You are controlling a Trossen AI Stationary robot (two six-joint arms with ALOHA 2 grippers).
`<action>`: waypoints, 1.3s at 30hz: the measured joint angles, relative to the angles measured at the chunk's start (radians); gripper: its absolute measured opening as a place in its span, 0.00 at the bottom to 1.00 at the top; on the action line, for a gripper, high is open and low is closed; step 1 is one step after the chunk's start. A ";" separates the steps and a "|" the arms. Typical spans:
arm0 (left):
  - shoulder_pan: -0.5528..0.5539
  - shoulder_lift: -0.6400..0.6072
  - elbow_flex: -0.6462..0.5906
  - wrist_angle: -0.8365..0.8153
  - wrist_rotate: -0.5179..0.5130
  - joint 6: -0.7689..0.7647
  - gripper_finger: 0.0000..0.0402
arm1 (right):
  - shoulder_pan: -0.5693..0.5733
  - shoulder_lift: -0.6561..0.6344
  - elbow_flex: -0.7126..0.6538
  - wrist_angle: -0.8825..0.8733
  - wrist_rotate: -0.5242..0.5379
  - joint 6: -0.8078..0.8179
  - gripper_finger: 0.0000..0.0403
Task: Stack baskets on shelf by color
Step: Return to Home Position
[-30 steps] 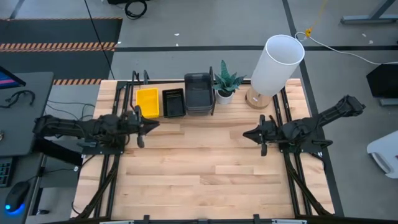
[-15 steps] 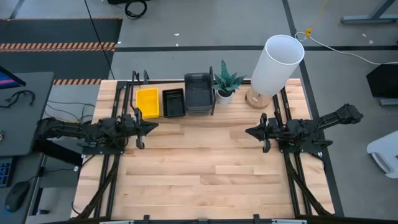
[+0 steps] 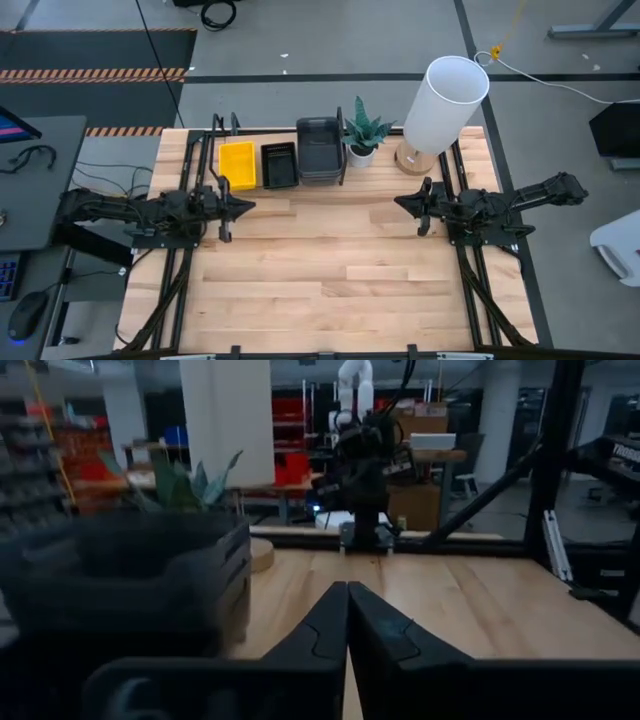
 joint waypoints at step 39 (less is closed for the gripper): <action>0.000 0.000 -0.001 -0.015 0.000 -0.061 0.06 | 0.000 0.000 0.000 0.000 0.000 -0.002 0.05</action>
